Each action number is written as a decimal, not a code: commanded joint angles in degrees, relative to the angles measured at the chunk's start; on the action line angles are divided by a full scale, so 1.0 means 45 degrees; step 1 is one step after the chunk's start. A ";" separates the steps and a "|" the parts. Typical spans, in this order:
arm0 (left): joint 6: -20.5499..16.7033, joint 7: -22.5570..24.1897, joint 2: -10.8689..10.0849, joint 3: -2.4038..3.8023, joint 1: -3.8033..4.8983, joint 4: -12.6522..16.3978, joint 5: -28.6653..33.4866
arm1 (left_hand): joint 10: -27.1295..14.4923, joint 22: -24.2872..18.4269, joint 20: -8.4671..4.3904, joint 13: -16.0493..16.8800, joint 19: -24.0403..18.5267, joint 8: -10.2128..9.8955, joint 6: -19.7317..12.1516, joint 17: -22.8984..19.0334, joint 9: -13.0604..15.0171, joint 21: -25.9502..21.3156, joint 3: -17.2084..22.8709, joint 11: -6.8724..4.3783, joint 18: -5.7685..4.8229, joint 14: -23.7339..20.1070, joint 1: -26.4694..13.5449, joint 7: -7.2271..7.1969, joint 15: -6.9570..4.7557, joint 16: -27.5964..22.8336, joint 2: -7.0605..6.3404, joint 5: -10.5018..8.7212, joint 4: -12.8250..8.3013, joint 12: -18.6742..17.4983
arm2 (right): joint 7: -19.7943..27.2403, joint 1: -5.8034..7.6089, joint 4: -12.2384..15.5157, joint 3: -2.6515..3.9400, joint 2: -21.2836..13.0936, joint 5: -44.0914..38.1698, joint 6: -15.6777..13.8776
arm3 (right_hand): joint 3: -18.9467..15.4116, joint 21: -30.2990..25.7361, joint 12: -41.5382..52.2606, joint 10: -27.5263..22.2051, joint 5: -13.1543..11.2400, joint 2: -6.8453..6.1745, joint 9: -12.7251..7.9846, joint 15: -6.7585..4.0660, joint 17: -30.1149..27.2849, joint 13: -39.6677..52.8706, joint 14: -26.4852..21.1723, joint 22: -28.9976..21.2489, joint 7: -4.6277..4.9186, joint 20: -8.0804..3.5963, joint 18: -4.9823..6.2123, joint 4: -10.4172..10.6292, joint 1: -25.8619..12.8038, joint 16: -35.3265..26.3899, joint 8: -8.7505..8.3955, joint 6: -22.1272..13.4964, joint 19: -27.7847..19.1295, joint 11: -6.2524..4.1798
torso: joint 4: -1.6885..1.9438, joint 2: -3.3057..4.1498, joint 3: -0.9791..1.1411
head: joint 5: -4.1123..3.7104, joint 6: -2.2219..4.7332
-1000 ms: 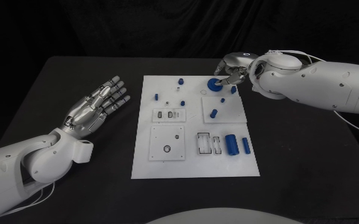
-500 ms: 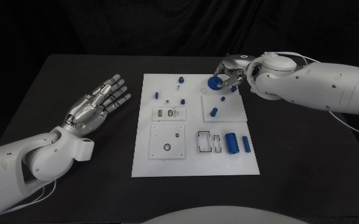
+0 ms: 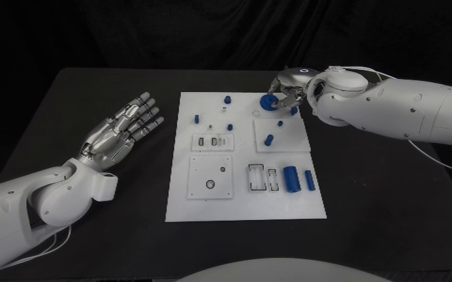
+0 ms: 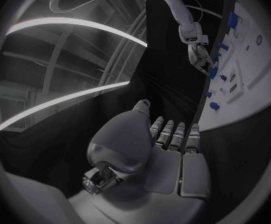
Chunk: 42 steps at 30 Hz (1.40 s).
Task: Assemble the parts on the task board
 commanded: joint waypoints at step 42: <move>0.0381 0.0562 0.0289 0.0010 -0.0054 -0.0318 0.0136 | -0.0007 0.0018 0.0086 0.0018 0.0036 0.0086 0.0011 0.0015 0.0020 0.0057 0.0146 -0.0082 -0.0122 0.0063 0.0065 0.0165 0.0096 0.0077 0.0007 0.0059 0.0002 0.0092 | 0.1146 0.0390 0.0156 -0.0101 0.2503 -0.0562 -0.0369 | 0.0239 0.0124 0.0033 0.1321 0.2273 0.0305 0.2897 -0.0367 0.3349 0.3353 0.1323 0.1056 -0.0290 -0.0306 -0.0045 -0.0187 -0.0560 0.0036 0.3536 -0.0150 0.0461 -0.0321 | 0.0085 0.0021 -0.0043 | -0.0021 0.0023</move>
